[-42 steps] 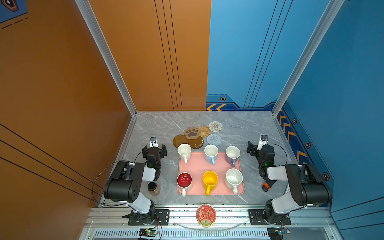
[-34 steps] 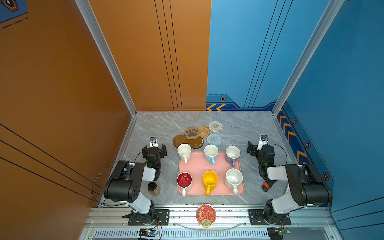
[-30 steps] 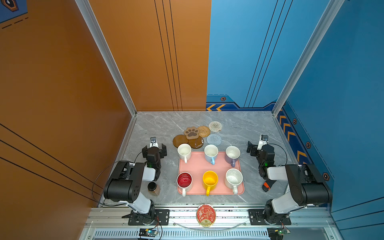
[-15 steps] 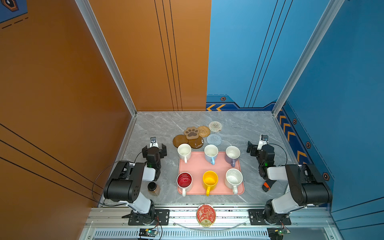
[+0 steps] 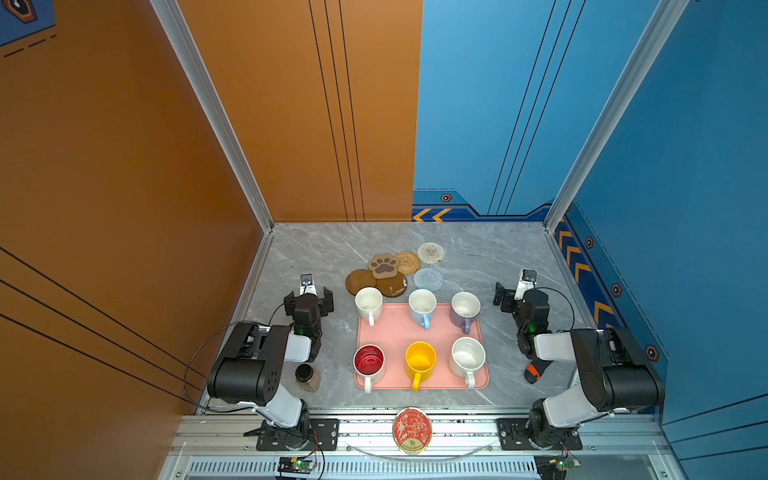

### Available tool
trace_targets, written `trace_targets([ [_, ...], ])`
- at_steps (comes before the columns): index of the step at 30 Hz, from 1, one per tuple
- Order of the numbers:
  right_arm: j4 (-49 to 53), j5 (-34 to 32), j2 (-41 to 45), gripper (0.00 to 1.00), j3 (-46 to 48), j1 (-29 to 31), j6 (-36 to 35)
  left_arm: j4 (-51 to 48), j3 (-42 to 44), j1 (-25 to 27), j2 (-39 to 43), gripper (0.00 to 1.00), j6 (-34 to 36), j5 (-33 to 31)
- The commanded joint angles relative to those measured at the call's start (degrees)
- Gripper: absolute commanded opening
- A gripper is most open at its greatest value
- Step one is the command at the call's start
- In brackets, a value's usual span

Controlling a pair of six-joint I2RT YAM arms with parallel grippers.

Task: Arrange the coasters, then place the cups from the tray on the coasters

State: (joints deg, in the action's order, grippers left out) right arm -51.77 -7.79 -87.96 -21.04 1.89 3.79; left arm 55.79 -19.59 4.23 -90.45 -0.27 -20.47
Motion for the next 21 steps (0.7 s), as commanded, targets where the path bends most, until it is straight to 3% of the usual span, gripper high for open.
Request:
trace_targets([
  [1, 7.3, -2.2, 3.4, 0.99, -3.1, 0.5, -0.3, -0.5, -1.1, -0.2, 1.0, 0.94, -0.3, 0.6],
  [7, 19.1, -4.1, 11.3, 0.97, -5.7, 1.1, 0.2, -12.5, -4.1, 3.3, 9.8, 0.89, 2.2, -4.8],
  [11, 35.3, -2.9, 16.5, 0.97, -12.7, 2.3, 1.0, -23.0, -6.5, 4.8, 17.7, 0.90, 1.0, -6.3],
  [16, 52.6, 0.3, 17.3, 0.97, -24.6, 3.7, 3.8, -43.3, -14.1, 4.7, 25.9, 0.90, -4.5, 0.9],
  [21, 66.8, 2.2, 9.4, 0.85, -40.4, 8.2, 5.4, -58.5, -23.7, 4.3, 25.7, 0.88, -11.1, 18.0],
])
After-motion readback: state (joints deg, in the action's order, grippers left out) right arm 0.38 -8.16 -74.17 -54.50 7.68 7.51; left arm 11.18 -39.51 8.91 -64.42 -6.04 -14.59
